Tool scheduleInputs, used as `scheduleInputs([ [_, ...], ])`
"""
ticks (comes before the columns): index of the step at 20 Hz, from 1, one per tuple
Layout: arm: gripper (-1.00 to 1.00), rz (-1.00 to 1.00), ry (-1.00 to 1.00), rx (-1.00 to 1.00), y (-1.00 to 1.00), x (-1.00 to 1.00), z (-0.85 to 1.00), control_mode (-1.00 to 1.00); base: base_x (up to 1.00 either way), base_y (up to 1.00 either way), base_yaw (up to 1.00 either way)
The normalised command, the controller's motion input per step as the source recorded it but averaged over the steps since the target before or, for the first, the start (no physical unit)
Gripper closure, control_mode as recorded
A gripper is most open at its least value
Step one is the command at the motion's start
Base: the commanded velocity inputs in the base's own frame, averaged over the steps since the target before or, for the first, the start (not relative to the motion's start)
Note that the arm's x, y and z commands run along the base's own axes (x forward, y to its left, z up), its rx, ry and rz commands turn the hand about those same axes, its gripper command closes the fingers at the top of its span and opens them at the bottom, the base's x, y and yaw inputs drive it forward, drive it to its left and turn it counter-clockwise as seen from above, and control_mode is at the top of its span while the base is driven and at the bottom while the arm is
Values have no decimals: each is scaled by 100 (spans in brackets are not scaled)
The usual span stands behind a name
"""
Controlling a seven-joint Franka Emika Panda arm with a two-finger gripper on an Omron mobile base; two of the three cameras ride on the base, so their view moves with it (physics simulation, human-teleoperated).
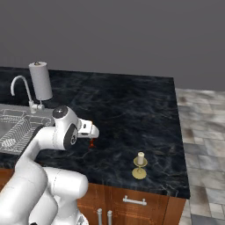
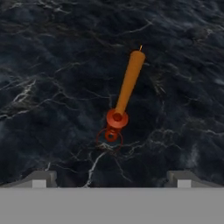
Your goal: Pick the candle and candle from the dining table and place them in the open cabinet. Close the cabinet after placing the objects.
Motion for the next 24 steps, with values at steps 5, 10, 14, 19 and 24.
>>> scheduleInputs([
  [5,-100,0,0,0,0,27,-25,-100,0,0,0],
  [10,-100,0,0,0,0,20,-32,-100,0,0,0],
  [14,-100,0,-1,0,0,7,-34,-100,0,0,0],
  [19,-100,0,-4,0,0,0,-25,-100,0,0,0],
  [24,-100,0,-2,1,-1,0,-14,-100,0,0,0],
])
